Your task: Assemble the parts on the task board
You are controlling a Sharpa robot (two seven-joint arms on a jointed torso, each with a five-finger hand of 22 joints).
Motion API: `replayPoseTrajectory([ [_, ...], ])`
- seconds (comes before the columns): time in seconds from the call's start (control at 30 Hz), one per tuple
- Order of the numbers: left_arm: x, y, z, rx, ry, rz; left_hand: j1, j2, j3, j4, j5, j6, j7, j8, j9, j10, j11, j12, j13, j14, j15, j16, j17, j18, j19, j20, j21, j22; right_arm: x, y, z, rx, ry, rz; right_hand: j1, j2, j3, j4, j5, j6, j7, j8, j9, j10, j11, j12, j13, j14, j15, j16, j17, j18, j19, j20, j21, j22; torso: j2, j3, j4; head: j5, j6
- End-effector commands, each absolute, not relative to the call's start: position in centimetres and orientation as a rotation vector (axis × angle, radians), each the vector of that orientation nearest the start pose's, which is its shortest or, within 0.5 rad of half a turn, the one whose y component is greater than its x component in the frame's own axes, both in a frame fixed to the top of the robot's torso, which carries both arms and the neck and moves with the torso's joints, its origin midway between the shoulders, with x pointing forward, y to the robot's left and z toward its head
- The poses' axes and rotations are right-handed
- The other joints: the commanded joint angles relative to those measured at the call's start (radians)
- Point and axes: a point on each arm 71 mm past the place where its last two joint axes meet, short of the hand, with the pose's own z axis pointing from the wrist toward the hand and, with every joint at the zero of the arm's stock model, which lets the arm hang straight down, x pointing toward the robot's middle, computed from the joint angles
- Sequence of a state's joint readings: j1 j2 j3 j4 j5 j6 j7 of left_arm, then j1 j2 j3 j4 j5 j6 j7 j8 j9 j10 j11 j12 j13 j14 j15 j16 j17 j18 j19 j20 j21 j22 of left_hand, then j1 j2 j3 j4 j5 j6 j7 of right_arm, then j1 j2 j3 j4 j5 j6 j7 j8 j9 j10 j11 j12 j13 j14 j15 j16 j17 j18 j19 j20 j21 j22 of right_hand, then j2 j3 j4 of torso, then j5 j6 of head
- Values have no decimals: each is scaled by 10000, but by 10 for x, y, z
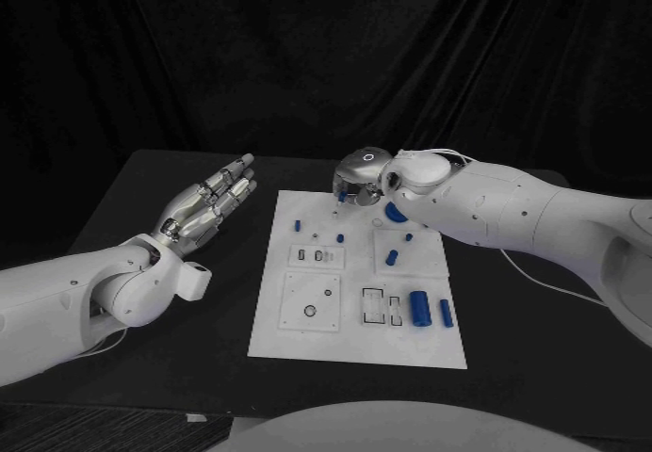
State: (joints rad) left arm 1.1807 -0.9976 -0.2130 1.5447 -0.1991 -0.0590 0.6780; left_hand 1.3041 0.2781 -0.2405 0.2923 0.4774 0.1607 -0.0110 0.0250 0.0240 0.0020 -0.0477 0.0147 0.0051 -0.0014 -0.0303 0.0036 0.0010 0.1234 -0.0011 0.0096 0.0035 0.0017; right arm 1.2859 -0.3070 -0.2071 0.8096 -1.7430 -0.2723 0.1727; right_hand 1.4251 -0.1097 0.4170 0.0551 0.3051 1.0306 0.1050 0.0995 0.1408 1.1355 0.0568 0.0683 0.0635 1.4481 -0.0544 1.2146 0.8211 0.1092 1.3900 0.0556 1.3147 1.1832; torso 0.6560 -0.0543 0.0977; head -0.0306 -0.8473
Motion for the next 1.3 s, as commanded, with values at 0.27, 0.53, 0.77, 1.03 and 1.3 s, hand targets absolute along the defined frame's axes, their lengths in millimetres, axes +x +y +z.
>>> replayPoseTrajectory([
  [0.27, 440, 263, -214, -7409, 13867, -17941, 24, 60, 101, 0, 54, 230, 95, 75, 34, -3, 142, 44, 1, 14, 195, -36, -10, -122, 11, 212, -35, -17, 576, -104, -220, -7455, 15938, 4362, -84, 25, 53, 30, -35, -132, -8, -98, -22, -70, 16, -57, 8, -98, 39, -86, -52, -185, -75, 26, -30, -11, -16, -8, -11, -5, -53],
  [0.53, 440, 262, -215, -7424, 13932, -17987, 25, 62, 109, -1, 55, 332, 137, 103, 47, -3, 172, 48, 2, 14, 229, -36, -10, -113, 11, 256, -35, -17, 576, -103, -222, -7442, 15991, 4357, -114, 26, 49, 49, -99, -166, -11, -122, -27, -86, 15, -54, 10, -110, 42, -91, -51, -184, -85, 31, -38, -10, -20, -11, -16, -7, -69],
  [0.77, 440, 262, -215, -7442, 13982, -18007, 24, 65, 115, 0, 59, 402, 168, 124, 56, -2, 192, 52, 3, 14, 250, -36, -10, -108, 11, 282, -35, -17, 576, -103, -225, -7398, 16089, 4279, -107, 28, 61, 42, -132, -201, -19, -146, -32, -123, 16, -62, 8, -124, 43, -105, -70, -179, -100, 33, -54, -23, -22, -13, -20, 1, -96],
  [1.03, 440, 261, -215, -7459, 14037, -18039, 26, 71, 124, -1, 68, 466, 196, 144, 64, -2, 212, 49, 2, 14, 264, -36, -10, -103, 11, 301, -35, -17, 577, -105, -227, -7251, 16320, 4029, -184, -125, 149, 33, -174, -1243, -289, -375, -318, -1266, 90, -75, -18, -204, 103, -234, -229, -156, -176, 71, -162, -70, -39, -33, -7, -7, -124],
  [1.3, 440, 262, -216, -7481, 14100, -18069, 29, 77, 134, -2, 80, 504, 223, 159, 68, -4, 234, 42, 0, 14, 277, -36, -10, -96, 11, 324, -35, -17, 578, -107, -227, -7126, 16364, 3878, -140, -71, -191, -175, -229, -2256, -843, -346, -632, -2535, 188, -90, -12, -282, 167, -338, -342, -133, -237, 153, -277, -113, -44, -36, -11, 14, -154],
])
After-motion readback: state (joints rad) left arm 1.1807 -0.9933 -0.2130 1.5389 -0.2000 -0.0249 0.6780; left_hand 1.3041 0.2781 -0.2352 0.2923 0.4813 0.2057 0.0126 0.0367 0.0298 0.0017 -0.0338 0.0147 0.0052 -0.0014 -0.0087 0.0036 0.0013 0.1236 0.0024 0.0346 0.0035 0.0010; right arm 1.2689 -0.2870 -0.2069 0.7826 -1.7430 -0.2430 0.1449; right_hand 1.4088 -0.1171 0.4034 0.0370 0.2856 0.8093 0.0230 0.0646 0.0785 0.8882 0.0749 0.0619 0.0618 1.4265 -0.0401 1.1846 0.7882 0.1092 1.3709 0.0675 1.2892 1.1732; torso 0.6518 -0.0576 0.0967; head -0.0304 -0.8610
